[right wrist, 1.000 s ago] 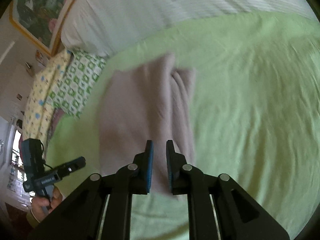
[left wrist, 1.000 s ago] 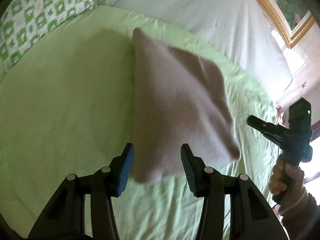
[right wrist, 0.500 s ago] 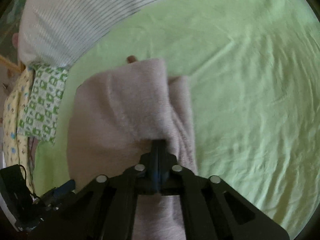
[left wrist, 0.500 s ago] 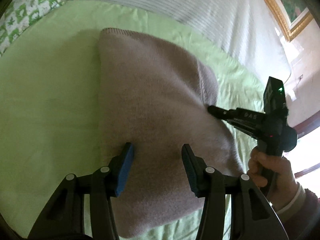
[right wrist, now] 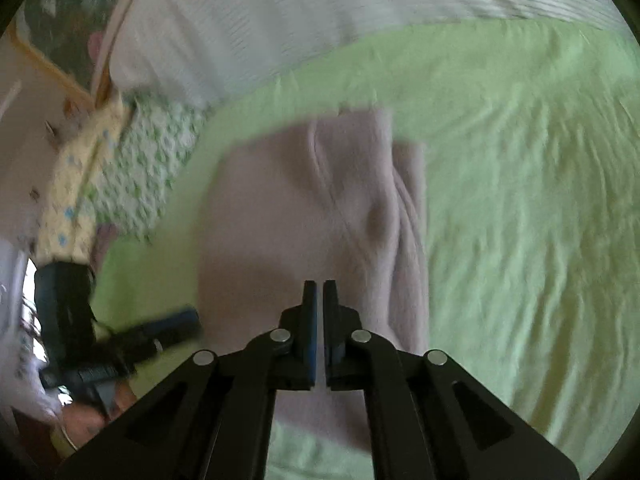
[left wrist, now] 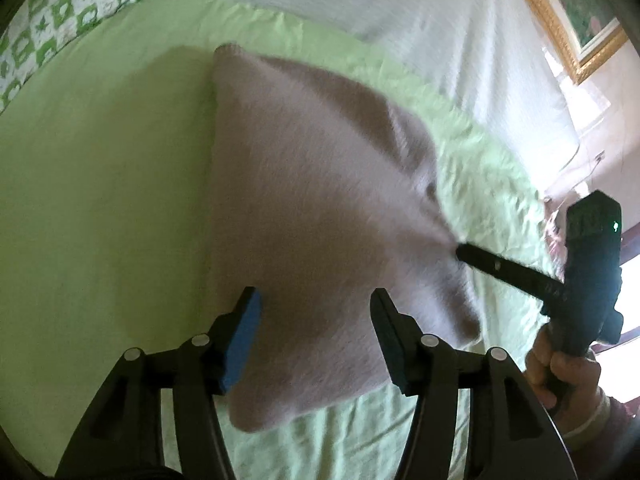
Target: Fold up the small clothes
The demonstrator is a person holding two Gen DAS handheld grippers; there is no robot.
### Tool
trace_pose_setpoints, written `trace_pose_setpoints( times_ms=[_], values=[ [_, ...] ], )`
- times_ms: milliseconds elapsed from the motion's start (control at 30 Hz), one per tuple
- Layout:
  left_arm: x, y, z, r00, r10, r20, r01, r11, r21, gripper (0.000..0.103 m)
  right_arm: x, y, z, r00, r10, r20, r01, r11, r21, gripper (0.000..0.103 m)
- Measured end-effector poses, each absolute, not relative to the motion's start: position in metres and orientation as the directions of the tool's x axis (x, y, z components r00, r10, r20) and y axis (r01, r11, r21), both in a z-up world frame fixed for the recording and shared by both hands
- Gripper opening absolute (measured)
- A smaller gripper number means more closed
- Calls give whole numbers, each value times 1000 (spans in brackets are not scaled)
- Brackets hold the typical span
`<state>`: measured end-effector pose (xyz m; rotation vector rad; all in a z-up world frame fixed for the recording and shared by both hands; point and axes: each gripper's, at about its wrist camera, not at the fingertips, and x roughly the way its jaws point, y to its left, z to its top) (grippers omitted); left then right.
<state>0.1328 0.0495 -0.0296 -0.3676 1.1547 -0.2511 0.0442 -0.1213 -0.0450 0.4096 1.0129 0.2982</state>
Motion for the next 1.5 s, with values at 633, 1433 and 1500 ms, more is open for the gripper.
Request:
trace_pose_setpoints(
  times_ms=[633, 1433, 1500],
  values=[
    [53, 26, -13, 483, -172, -859, -64, 971, -230, 76, -30, -122, -26, 604, 338, -722, -94, 930, 356, 71],
    [-42, 19, 7, 625, 117, -771, -175, 985, 7, 85, -112, -95, -34, 637, 327, -698, -196, 945, 263, 87],
    [-44, 19, 11, 650, 142, -747, -192, 981, 19, 85, -115, -93, -33, 652, 323, -685, -209, 946, 248, 90]
  ],
)
